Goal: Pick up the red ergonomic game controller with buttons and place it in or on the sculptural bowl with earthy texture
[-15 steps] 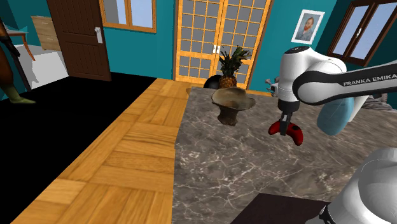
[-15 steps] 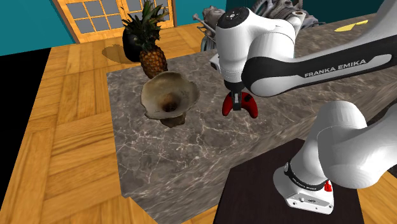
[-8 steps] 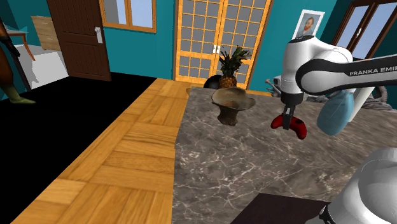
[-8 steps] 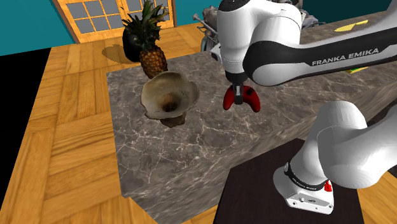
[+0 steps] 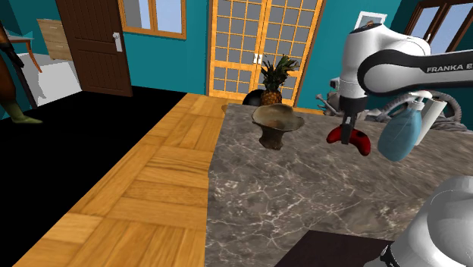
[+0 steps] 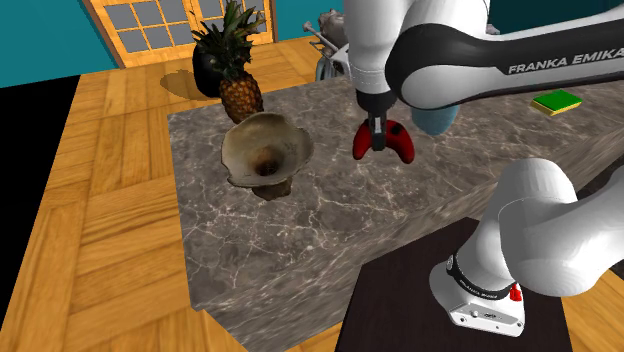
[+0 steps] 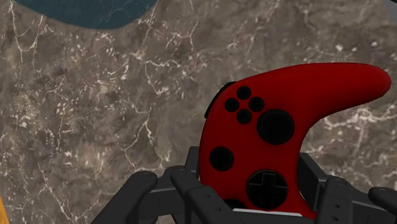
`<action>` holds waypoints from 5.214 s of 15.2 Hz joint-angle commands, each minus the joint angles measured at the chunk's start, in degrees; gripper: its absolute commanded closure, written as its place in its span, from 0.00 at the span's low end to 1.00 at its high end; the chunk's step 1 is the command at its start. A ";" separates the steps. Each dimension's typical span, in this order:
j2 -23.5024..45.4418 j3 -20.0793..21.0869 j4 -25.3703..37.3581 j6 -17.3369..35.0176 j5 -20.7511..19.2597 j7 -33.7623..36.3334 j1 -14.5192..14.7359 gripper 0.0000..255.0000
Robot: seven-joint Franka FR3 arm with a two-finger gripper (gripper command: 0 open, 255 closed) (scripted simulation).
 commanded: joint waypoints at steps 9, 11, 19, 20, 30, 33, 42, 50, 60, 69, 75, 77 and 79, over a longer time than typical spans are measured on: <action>-0.21 0.85 7.42 -7.35 0.90 -2.15 0.12 1.00; -0.06 1.01 9.02 -8.75 1.04 -2.57 0.12 1.00; 1.00 1.61 15.79 -14.22 1.44 -4.24 0.08 1.00; 1.18 1.68 16.68 -14.90 1.47 -4.45 0.07 1.00; 9.98 4.35 27.22 -17.47 3.52 -2.29 0.93 1.00; 15.89 5.98 32.26 -17.25 4.57 -0.05 1.54 1.00; 34.94 10.31 51.90 -19.62 5.62 5.85 3.43 1.00; 40.85 11.29 55.15 -17.60 5.52 8.38 4.27 1.00; 39.77 11.11 47.06 -10.74 5.73 9.96 4.09 1.00; 39.78 11.11 47.06 -10.74 5.73 9.96 4.08 0.00; 41.87 11.85 55.09 -16.88 5.63 9.79 4.85 0.00; 42.57 12.05 57.42 -18.56 5.55 9.74 5.07 0.00; 42.57 12.05 57.41 -18.56 5.55 9.74 5.07 0.00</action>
